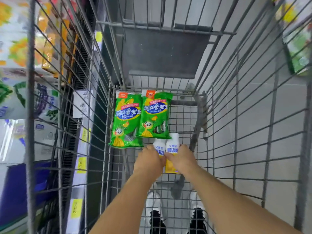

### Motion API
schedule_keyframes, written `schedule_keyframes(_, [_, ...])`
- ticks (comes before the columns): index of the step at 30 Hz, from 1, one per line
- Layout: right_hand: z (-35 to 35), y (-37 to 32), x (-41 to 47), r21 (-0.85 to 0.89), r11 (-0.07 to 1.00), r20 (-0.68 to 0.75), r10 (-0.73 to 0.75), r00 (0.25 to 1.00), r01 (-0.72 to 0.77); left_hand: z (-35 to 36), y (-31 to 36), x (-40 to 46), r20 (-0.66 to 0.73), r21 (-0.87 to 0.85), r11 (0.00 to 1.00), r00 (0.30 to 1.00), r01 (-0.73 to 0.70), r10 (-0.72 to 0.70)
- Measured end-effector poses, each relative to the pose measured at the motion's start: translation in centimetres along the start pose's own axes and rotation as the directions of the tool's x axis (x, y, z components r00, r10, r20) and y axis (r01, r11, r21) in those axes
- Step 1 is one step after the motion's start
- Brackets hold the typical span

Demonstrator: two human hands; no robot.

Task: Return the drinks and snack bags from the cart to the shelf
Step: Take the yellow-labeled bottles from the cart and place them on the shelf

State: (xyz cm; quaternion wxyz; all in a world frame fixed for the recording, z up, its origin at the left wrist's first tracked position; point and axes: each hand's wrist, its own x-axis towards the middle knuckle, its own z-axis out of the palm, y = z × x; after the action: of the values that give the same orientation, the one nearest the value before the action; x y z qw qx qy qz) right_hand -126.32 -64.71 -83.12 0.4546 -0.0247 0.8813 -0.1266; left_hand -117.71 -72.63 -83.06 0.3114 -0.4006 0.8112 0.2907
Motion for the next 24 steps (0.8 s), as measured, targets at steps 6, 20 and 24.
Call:
schedule_keyframes(6, [-1.1,0.6,-1.6,-0.146,0.989,-0.001,-0.009,1.0,0.009,-0.5,-0.2,-1.5,0.115,-0.073,0.989,0.986,0.128,-0.119])
schedule_keyframes(20, [-15.7,-5.4,-20.2,-0.226,0.934,0.131,-0.251,0.959,0.276,-15.5,1.1,-20.2,0.116,-0.223,0.966,0.988,0.131,-0.107])
schedule_keyframes(24, [-20.9,-9.2,-26.9,-0.278,0.844,0.177,-0.425,0.888,0.46,-21.7,0.7,-27.8,-0.062,-0.284,0.952,0.989,0.115,-0.138])
